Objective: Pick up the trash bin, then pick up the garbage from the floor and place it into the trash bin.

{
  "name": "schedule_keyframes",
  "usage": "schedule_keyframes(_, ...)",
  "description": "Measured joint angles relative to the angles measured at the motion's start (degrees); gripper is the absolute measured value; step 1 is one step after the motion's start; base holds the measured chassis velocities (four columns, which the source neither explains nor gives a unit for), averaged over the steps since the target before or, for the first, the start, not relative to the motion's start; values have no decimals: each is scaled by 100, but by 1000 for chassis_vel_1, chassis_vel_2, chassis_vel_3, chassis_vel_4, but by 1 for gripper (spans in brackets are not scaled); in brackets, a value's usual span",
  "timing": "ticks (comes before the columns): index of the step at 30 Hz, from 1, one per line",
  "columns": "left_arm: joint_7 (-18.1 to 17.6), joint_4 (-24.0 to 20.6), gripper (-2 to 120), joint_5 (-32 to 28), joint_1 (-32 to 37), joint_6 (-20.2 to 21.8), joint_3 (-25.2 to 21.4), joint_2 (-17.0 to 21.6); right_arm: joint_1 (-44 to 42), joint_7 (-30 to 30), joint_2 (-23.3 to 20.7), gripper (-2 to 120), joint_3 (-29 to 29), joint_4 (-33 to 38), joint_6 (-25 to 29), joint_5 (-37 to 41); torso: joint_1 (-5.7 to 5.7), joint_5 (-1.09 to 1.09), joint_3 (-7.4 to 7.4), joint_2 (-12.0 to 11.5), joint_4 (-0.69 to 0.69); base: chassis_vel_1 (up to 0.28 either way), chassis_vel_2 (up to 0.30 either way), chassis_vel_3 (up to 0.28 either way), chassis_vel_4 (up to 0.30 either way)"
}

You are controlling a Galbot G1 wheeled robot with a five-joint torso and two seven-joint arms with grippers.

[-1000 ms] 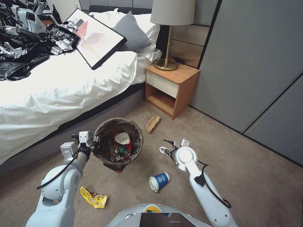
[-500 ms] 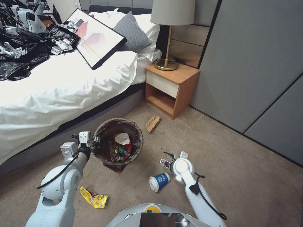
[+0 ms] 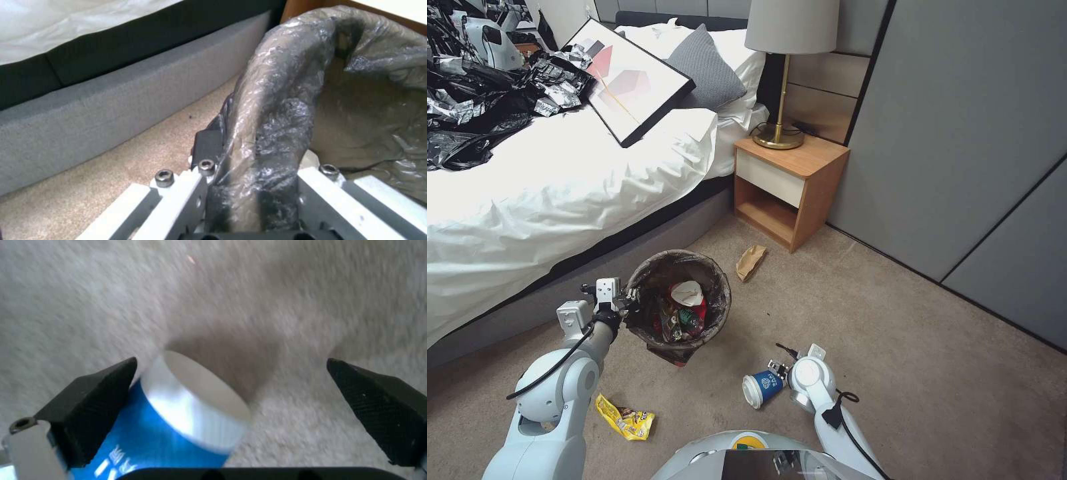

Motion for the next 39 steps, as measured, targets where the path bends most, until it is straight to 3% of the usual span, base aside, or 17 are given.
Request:
schedule_keyframes(13, 34, -8, 5, 21, 17, -41, -3, -12, -368, -50, 323, 100, -265, 62, -91, -154, 0, -2, 0, 1, 0, 0, 0, 0, 0)
schedule_keyframes(28, 43, -10, 5, 21, 39, -71, -4, -34, -468, -60, 295, 100, -500, 199, -227, -135, 0, -5, 1, 0, 3, 0, 0, 0, 0)
schedule_keyframes(39, 44, -2, 5, 19, 18, -82, -3, -51, -488, -30, 332, 67, -497, 173, -204, -188, 0, -6, 0, 0, -3, 0, 0, 0, 0)
